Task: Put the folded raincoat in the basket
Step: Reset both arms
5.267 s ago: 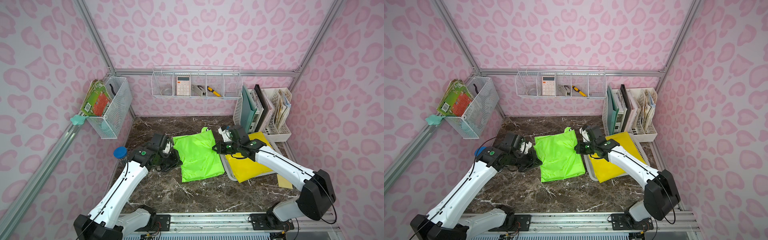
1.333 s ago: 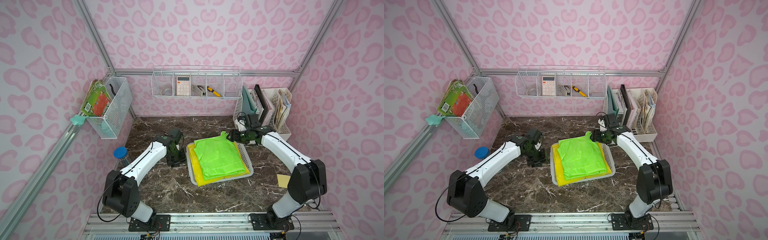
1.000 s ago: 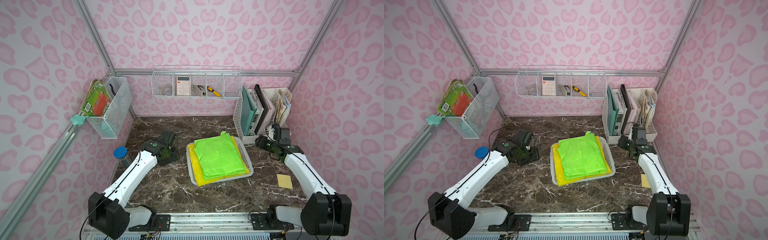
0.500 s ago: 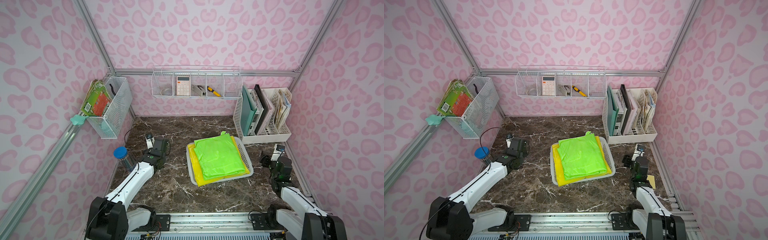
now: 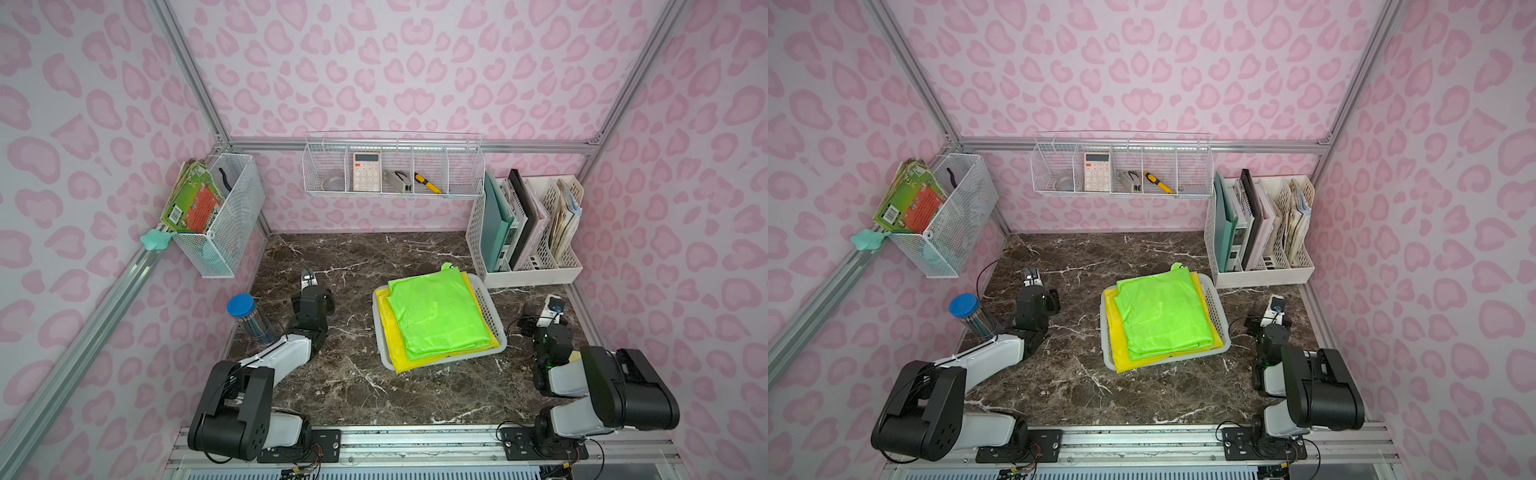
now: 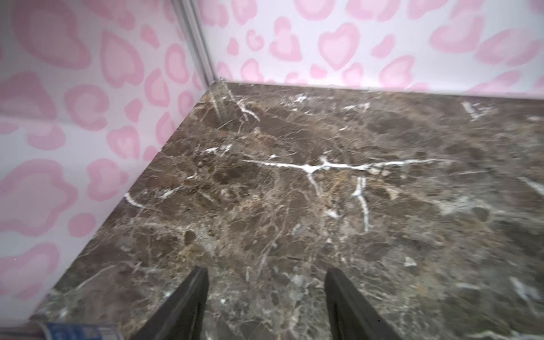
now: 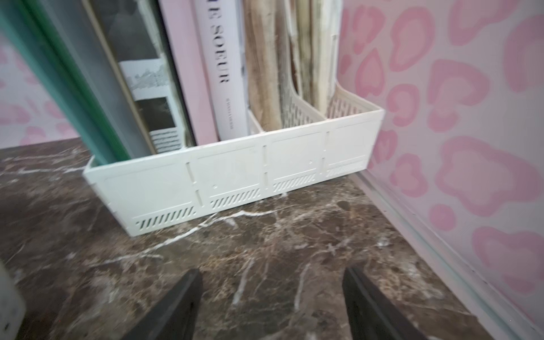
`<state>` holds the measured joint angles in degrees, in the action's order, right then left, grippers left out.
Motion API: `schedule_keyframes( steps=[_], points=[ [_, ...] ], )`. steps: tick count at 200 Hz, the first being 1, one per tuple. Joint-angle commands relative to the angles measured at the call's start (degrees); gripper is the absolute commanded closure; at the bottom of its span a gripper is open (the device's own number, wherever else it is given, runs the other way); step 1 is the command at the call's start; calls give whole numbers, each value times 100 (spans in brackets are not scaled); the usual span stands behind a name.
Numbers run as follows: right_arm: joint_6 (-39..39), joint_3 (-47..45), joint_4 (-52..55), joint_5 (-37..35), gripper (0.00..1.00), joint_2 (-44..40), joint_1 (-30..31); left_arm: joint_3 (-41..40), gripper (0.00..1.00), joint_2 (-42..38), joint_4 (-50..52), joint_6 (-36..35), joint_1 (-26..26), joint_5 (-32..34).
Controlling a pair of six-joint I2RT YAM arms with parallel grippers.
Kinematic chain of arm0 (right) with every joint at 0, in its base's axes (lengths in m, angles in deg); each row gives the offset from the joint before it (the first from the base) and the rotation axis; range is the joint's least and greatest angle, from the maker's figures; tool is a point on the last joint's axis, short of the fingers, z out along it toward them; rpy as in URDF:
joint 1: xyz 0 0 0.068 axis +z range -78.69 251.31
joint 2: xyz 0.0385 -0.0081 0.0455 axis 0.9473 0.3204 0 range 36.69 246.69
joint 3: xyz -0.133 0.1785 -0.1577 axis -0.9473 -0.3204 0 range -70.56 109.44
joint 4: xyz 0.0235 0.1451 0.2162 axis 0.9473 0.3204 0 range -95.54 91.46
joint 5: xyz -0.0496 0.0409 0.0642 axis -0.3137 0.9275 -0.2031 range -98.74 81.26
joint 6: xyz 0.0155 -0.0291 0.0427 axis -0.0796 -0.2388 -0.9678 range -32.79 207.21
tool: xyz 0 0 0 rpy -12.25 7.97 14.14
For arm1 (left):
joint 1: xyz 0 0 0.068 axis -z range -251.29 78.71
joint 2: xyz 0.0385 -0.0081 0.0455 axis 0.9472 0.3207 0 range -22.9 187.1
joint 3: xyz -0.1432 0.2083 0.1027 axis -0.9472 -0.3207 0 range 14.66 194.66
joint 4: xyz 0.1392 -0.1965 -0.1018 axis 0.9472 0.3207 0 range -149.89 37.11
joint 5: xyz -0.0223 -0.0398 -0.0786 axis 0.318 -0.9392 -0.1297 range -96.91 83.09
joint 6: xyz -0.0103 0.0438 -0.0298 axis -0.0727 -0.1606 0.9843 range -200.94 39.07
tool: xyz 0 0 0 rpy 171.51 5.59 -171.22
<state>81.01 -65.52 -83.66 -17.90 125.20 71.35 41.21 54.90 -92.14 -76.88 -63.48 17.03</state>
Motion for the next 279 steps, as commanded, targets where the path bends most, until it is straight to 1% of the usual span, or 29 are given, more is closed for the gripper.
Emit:
schedule_keyframes(
  steps=[1,12,23,35,43,54,64,75,77,86,91,98,109,113,116,118,132,139,145,155,165,169,179,187,192,195,197,201,279],
  points=[
    [619,138,-959,-271,22,86,371,-171,28,-71,-1260,-253,-65,-553],
    [475,307,-446,-521,23,-18,375,79,27,-120,-663,-248,-60,-886],
    [302,362,-450,-679,23,50,309,481,31,25,79,-347,-54,-1030],
    [358,283,-875,-674,23,205,290,957,35,207,1001,-338,-41,-676],
    [365,261,-777,-638,23,135,308,980,36,203,1119,-311,-34,-383],
    [403,239,-805,-599,23,129,319,599,36,14,622,-572,-27,-406],
    [427,226,-926,-671,23,189,337,119,31,-57,-154,-755,-24,-283],
    [418,251,-845,-726,22,152,357,-303,29,183,-736,-527,-182,-260],
    [422,239,-851,-727,22,156,359,-350,29,264,-962,-596,-221,-343],
    [448,197,-971,-738,21,173,375,-562,30,503,-1826,-775,-210,-172],
    [475,180,-1003,-746,20,175,400,-660,28,524,-2051,-844,-210,-371],
    [504,182,-1028,-781,19,189,427,-619,28,590,-2039,-980,-233,-632],
    [501,206,-1000,-840,16,201,452,-241,29,737,-1390,-817,-338,-550],
    [484,229,-938,-876,12,187,446,-109,29,807,-1148,-661,-416,-556],
    [465,234,-909,-904,4,183,445,-39,29,853,-1076,-589,-478,-628],
    [469,232,-913,-909,1,184,449,-3,29,867,-1030,-555,-534,-661],
    [466,230,-962,-919,0,203,440,-104,30,799,-935,-95,-934,-1076],
    [463,234,-925,-919,0,193,444,-448,27,758,-1517,20,-1020,-1210],
    [458,243,-923,-920,0,197,440,-736,19,832,-2042,14,-1015,-1259],
    [453,260,-875,-911,0,194,440,-995,18,1238,-3135,-434,-981,-1556],
    [453,258,-894,-913,0,199,443,-1046,16,1597,-3803,-467,-957,-1462],
    [453,260,-891,-913,0,195,441,-994,15,1551,-3607,-445,-952,-1438],
    [453,272,-876,-910,0,194,439,-567,17,1244,-2228,-161,-1007,-1276],
    [453,291,-834,-919,0,193,438,-209,19,1126,-1369,52,-1202,-1571],
    [453,324,-783,-916,0,192,442,-70,17,1087,-1045,183,-1331,-1723],
    [453,346,-728,-919,0,193,441,-8,12,1069,-912,241,-1388,-1812],
    [453,359,-697,-920,0,193,437,9,4,1064,-881,259,-1414,-1847],
    [445,398,-620,-937,0,193,443,-6,1,1070,-927,262,-1431,-1855],
    [448,445,-537,-982,0,193,454,-54,1,1050,-1020,219,-1423,-1880]
  ],
)
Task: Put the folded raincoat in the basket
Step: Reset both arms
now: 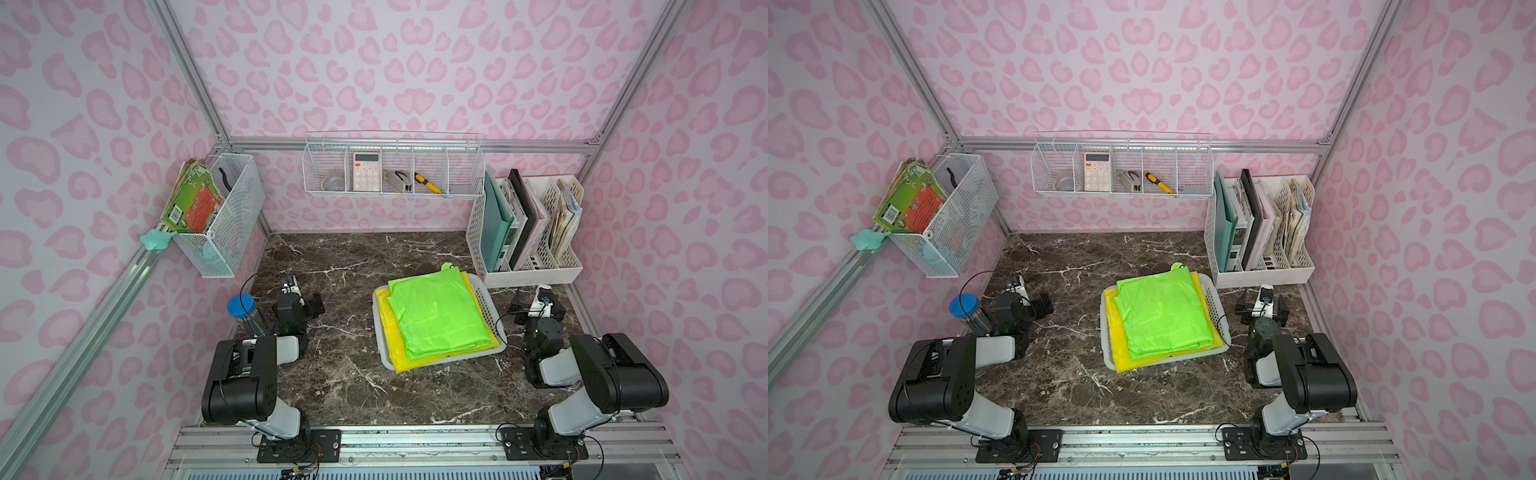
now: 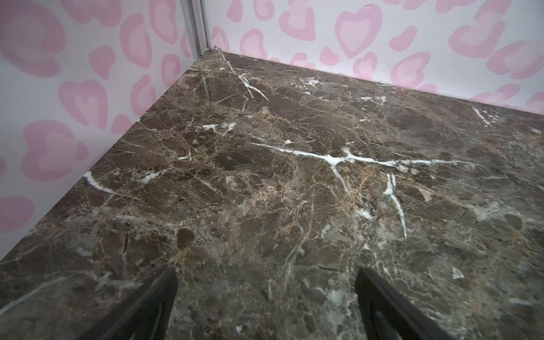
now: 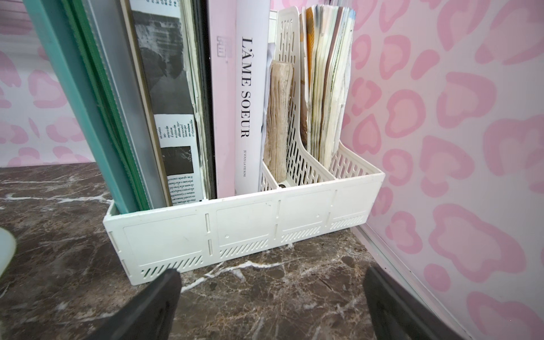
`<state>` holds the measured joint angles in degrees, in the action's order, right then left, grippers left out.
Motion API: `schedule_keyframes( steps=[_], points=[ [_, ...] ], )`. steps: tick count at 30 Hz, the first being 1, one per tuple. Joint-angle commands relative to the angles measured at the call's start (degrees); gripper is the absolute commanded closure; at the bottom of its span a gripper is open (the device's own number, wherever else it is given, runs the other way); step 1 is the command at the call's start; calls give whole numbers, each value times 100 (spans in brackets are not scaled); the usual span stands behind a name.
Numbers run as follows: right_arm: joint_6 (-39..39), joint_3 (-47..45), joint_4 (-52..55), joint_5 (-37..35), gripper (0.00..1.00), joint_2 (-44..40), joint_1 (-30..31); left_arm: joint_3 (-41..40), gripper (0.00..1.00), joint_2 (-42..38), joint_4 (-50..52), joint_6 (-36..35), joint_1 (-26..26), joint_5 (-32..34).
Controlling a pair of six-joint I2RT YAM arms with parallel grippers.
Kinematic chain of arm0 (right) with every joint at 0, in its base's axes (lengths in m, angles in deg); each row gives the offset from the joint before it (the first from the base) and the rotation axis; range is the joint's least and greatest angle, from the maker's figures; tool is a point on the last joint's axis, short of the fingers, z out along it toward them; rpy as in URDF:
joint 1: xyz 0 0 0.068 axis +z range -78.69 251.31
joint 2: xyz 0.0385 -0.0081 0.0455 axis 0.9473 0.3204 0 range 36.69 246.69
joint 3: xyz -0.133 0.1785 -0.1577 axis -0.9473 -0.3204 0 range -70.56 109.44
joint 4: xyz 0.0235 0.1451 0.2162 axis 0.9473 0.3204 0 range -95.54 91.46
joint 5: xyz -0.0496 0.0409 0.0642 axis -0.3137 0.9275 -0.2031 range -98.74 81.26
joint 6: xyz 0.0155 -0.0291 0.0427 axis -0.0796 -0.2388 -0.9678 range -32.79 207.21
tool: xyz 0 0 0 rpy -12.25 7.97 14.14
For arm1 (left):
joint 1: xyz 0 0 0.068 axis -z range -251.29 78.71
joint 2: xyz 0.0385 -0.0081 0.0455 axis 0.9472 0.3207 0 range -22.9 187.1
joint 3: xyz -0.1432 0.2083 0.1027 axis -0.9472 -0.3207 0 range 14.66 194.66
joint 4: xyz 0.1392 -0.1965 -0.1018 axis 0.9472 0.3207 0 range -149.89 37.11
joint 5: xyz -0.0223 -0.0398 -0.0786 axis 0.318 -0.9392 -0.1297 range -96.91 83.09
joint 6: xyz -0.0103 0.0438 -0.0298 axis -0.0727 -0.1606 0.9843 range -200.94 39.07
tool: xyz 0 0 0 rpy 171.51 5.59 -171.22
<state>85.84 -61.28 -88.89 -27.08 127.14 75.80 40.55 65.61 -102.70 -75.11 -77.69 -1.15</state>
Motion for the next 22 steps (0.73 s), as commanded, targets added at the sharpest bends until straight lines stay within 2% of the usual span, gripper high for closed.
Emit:
schedule_keyframes(
  steps=[1,15,16,18,22],
  points=[
    [-33,21,-14,-64,0,3,8,8,1,-24,40,42,-2,-64],
    [-39,75,73,-39,0,20,4,4,1,-19,36,43,-8,-60],
    [-62,124,139,23,0,32,-20,8,1,-23,42,45,-6,-58],
    [-213,194,435,618,0,-55,-289,9,1,-18,45,43,-11,-64],
    [-190,104,292,632,0,-74,-299,12,1,-22,47,48,-7,-60]
  ],
)
